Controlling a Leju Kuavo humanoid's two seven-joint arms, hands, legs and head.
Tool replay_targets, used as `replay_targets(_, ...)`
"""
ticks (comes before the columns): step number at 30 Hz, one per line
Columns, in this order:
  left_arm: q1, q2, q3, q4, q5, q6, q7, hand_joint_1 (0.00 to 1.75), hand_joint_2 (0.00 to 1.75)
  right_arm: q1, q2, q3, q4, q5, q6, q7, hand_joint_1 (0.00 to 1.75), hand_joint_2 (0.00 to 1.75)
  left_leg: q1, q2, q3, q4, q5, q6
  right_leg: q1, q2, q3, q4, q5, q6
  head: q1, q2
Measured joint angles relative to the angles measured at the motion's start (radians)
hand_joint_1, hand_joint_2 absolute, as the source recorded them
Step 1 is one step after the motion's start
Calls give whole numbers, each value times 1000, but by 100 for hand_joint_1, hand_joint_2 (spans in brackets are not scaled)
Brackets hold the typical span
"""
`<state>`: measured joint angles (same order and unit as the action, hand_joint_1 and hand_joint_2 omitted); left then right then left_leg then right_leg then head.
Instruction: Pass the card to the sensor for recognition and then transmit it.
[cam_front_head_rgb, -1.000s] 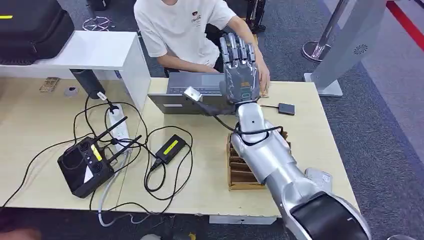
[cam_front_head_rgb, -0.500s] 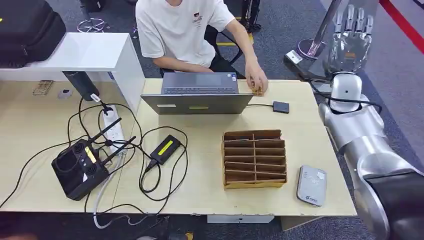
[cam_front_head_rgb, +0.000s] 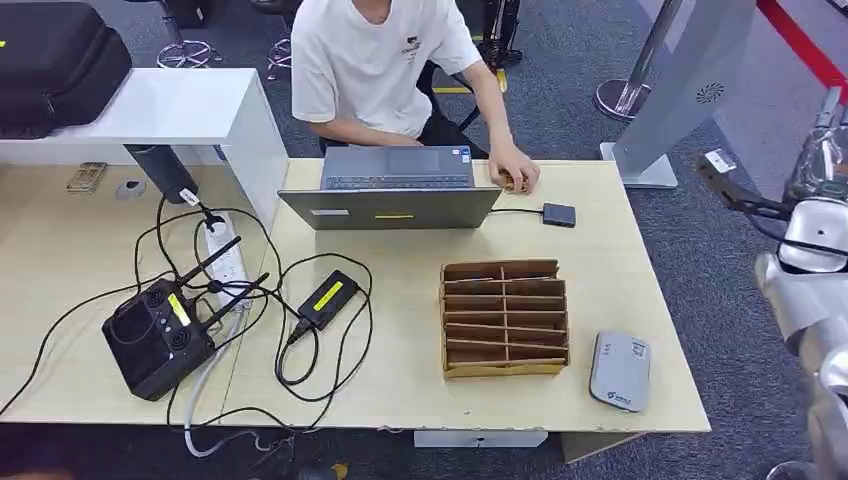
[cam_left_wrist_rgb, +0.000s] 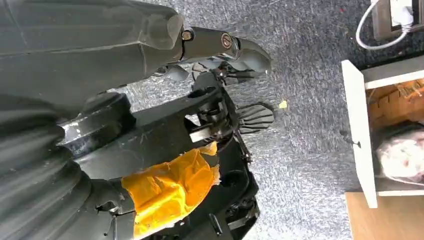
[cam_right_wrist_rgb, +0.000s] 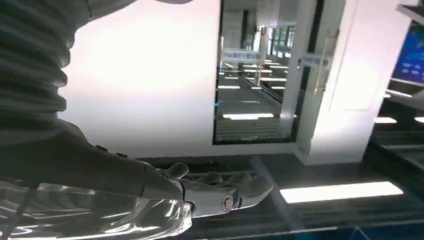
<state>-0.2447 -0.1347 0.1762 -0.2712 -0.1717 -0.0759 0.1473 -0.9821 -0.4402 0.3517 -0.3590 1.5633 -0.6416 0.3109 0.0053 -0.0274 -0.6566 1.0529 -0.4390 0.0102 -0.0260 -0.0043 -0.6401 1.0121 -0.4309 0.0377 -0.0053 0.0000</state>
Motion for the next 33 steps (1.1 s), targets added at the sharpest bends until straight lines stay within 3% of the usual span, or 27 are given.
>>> replay_targets(15,11,27,1,0,-81,-65,-3,0,175,62,2,-14,33,1,17,-12,0,175,0,1,1,0,0,-1,0,1,0,2,0,-1,0,0)
replay_targets(20,11,31,1,0,-77,-47,-2,0,175,71,19,-13,39,1,21,-3,0,175,0,1,1,0,0,-1,0,1,0,2,-1,-1,0,0)
replay_targets(27,11,40,1,0,-113,-45,-2,0,175,82,23,7,48,1,117,52,0,175,0,2,2,0,0,-1,0,2,0,2,-1,-1,0,0)
replay_targets(33,17,60,1,0,-137,-53,-14,0,175,109,-24,22,61,1,171,74,0,175,0,1,2,0,-1,-2,0,1,1,2,-1,-1,0,0)
